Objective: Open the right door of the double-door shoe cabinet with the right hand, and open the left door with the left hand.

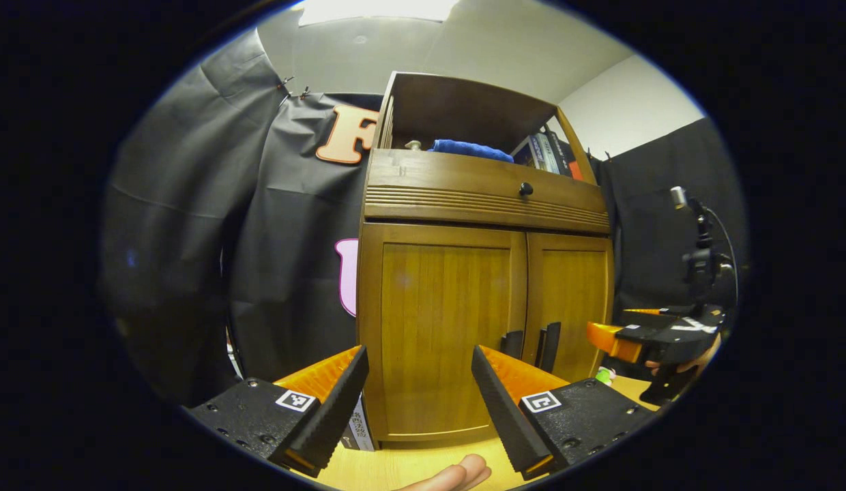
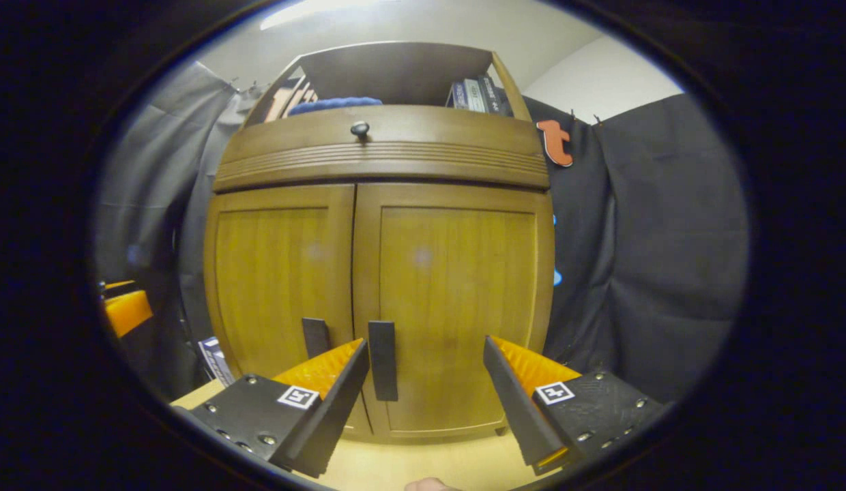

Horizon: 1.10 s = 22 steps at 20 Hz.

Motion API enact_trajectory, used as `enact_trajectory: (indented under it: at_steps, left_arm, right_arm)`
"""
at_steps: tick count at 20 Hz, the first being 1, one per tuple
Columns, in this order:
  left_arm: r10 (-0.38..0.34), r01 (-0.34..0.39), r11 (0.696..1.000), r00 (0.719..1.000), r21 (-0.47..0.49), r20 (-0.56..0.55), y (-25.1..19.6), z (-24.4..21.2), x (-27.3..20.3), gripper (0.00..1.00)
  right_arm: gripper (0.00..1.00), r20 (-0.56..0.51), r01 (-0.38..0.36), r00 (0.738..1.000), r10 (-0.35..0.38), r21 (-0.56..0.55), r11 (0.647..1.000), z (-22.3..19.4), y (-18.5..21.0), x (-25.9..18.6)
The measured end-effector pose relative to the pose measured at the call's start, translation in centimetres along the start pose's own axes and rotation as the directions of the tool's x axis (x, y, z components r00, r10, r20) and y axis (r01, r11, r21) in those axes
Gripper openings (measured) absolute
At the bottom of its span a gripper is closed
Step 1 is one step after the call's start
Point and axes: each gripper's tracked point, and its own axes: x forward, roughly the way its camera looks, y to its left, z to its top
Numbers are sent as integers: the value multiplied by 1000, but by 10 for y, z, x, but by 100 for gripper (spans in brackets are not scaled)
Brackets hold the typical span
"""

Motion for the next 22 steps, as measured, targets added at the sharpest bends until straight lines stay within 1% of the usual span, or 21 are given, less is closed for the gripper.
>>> enact_trajectory:
  at_steps: [1,2,3,4,5,6,8,9,10,11,12,13,15,18,20,22]
  left_arm:
    - [4,-4,1000,1000,7,-15,2,-3,2,89]
    - [8,-8,1000,1000,10,-28,3,-6,4,89]
    - [9,-9,1000,999,10,-32,5,-7,7,89]
    - [10,-9,1000,999,11,-37,6,-9,8,94]
    - [12,-12,1000,999,10,-39,7,-9,9,89]
    - [15,-15,1000,999,9,-40,8,-9,9,89]
    - [11,-11,1000,999,11,-38,7,-10,9,89]
    - [2,-1,1000,999,18,-44,5,-11,10,89]
    - [-5,6,1000,999,23,-44,4,-11,8,89]
    - [-9,10,1000,999,23,-43,3,-11,8,89]
    - [-13,14,1000,999,21,-43,2,-11,8,89]
    - [-12,12,1000,999,15,-41,2,-10,8,89]
    - [-4,4,1000,999,12,-39,4,-9,9,89]
    - [7,-6,1000,999,7,-33,4,-8,9,89]
    - [-1,1,1000,999,7,-34,1,-9,8,89]
    - [-19,19,1000,999,-12,-35,-2,-8,7,89]
  right_arm:
    - [96,-23,-27,999,28,29,999,-6,12,10]
    - [99,-49,-38,998,40,42,998,-14,19,19]
    - [99,-65,-44,997,47,42,998,-19,24,29]
    - [96,-74,-52,996,54,35,998,-25,27,35]
    - [98,-74,-60,995,62,29,998,-27,30,43]
    - [100,-73,-69,995,71,33,997,-29,37,52]
    - [100,-78,-82,993,84,28,996,-35,43,66]
    - [96,-81,-90,993,91,15,996,-39,44,73]
    - [80,-85,-85,993,85,8,996,-42,42,77]
    - [63,-102,-113,988,116,35,993,-44,47,83]
    - [46,-90,-120,988,122,35,992,-44,49,82]
    - [30,-109,-133,985,133,8,991,-48,49,83]
    - [30,-119,-139,983,138,-1,990,-47,50,83]
    - [30,-161,-119,980,119,7,993,-51,48,84]
    - [30,-165,-136,978,131,-21,990,-52,48,83]
    - [21,-158,-158,974,160,23,987,-51,50,82]
